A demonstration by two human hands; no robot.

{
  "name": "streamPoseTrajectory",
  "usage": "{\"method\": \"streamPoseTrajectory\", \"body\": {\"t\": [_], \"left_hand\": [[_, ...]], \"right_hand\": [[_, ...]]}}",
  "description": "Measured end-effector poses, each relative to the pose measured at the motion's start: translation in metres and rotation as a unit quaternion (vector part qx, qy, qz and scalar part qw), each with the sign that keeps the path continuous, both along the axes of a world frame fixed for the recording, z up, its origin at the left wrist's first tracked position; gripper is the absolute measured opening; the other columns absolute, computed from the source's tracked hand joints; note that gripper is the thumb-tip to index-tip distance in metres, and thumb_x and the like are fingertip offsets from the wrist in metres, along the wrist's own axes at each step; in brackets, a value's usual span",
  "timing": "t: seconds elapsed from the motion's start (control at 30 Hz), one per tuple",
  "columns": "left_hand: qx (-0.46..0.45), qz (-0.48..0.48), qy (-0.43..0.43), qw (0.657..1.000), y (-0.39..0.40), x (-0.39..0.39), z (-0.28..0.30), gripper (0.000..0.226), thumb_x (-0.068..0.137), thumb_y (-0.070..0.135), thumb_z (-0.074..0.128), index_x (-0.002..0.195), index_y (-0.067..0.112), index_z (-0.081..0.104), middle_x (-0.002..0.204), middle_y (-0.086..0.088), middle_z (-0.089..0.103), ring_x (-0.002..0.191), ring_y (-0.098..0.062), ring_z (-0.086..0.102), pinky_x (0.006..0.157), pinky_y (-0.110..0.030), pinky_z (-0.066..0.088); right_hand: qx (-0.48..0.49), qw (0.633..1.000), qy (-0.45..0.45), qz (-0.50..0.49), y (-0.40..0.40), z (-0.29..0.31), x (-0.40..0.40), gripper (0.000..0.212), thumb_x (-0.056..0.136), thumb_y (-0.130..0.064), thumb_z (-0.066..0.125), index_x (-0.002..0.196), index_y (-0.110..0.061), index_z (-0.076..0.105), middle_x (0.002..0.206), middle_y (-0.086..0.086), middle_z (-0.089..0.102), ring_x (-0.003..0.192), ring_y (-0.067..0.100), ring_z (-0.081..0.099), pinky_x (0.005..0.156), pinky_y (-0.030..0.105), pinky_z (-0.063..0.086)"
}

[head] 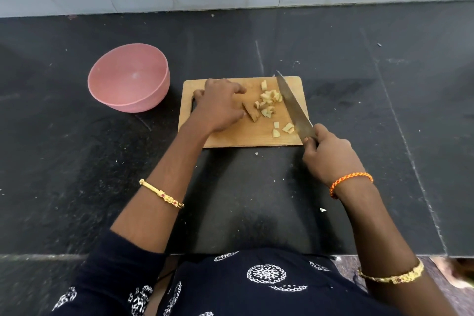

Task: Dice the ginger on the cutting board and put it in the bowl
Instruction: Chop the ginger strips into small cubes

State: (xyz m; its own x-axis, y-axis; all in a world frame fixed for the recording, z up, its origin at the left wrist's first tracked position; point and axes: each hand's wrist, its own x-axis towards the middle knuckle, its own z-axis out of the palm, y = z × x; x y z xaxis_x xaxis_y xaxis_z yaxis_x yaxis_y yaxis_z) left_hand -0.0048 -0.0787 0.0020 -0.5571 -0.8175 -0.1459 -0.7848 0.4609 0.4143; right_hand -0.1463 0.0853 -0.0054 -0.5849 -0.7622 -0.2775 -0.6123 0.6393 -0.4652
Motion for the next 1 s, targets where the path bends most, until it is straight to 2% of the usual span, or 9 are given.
{"method": "streamPoseTrajectory", "body": {"t": [0.1,0.2,0.37,0.53,0.6,0.67,0.8,0.9,1.0], "left_hand": [[-0.05,-0.047,-0.036,0.997,0.01,-0.005,-0.004,0.049,0.081,0.041,0.067,0.127,0.031,0.054,0.137,0.008,0.043,0.133,-0.017,0.023,0.102,-0.044,0.019],[-0.047,-0.072,-0.035,0.996,0.011,-0.012,-0.011,0.045,0.082,0.041,0.065,0.125,0.032,0.055,0.135,0.009,0.045,0.133,-0.016,0.023,0.102,-0.043,0.015],[-0.049,-0.072,-0.027,0.996,0.005,-0.012,-0.01,0.041,0.079,0.044,0.067,0.117,0.031,0.061,0.127,0.007,0.05,0.129,-0.017,0.03,0.101,-0.042,0.015],[-0.123,-0.044,-0.045,0.99,0.021,-0.003,-0.011,0.037,0.08,0.051,0.063,0.109,0.029,0.066,0.118,0.006,0.059,0.123,-0.019,0.035,0.101,-0.045,0.017],[-0.168,-0.023,-0.049,0.984,0.035,0.001,-0.014,0.034,0.081,0.051,0.061,0.105,0.028,0.069,0.111,0.005,0.063,0.119,-0.019,0.038,0.1,-0.046,0.019],[-0.188,0.0,-0.04,0.981,0.047,0.003,-0.018,0.032,0.084,0.048,0.059,0.106,0.027,0.069,0.109,0.004,0.064,0.119,-0.02,0.039,0.1,-0.046,0.019],[-0.18,0.005,-0.035,0.983,0.054,0.004,-0.02,0.028,0.089,0.041,0.055,0.111,0.028,0.067,0.112,0.0,0.06,0.12,-0.022,0.035,0.099,-0.044,0.018],[-0.173,-0.008,-0.038,0.984,0.054,0.005,-0.019,0.025,0.092,0.034,0.054,0.11,0.026,0.068,0.113,-0.001,0.059,0.121,-0.022,0.034,0.099,-0.044,0.018],[-0.171,-0.003,-0.019,0.985,0.054,0.007,-0.02,0.023,0.091,0.034,0.054,0.106,0.026,0.07,0.112,0.002,0.059,0.119,-0.021,0.034,0.097,-0.042,0.016]], "right_hand": [[-0.025,1.0,-0.001,-0.009,0.004,0.002,0.004,0.012,0.096,-0.026,0.038,0.092,-0.014,0.04,0.082,0.016,0.055,0.076,0.038,0.055,0.067,0.036,0.045],[-0.023,0.999,-0.023,-0.008,0.006,0.002,0.0,0.013,0.096,-0.025,0.04,0.093,-0.013,0.044,0.085,0.016,0.057,0.079,0.038,0.056,0.07,0.038,0.047],[-0.088,0.993,-0.069,-0.028,0.011,0.006,-0.003,0.028,0.096,-0.024,0.041,0.069,-0.02,0.034,0.072,0.011,0.057,0.079,0.035,0.055,0.065,0.033,0.042],[-0.099,0.993,-0.07,-0.005,0.016,0.015,0.004,0.03,0.096,-0.024,0.042,0.068,-0.021,0.033,0.069,0.009,0.057,0.069,0.03,0.054,0.057,0.03,0.04],[-0.085,0.994,-0.066,0.017,0.02,0.016,0.013,0.025,0.096,-0.025,0.041,0.072,-0.02,0.036,0.071,0.007,0.055,0.068,0.029,0.053,0.055,0.03,0.04],[-0.069,0.995,-0.058,0.035,0.025,0.015,0.024,0.016,0.096,-0.026,0.041,0.082,-0.019,0.039,0.075,0.011,0.056,0.073,0.034,0.053,0.063,0.035,0.045],[-0.039,0.997,-0.042,0.059,0.028,0.006,0.046,0.009,0.096,-0.027,0.038,0.091,-0.019,0.039,0.081,0.018,0.058,0.075,0.037,0.049,0.068,0.039,0.046],[-0.022,0.997,-0.038,0.06,0.027,0.001,0.055,0.016,0.097,-0.027,0.037,0.104,-0.016,0.045,0.082,0.018,0.058,0.076,0.037,0.052,0.069,0.04,0.048],[-0.013,0.998,-0.026,0.057,0.027,-0.002,0.06,0.017,0.097,-0.028,0.036,0.105,-0.015,0.044,0.078,0.014,0.055,0.073,0.036,0.052,0.065,0.037,0.045]]}}
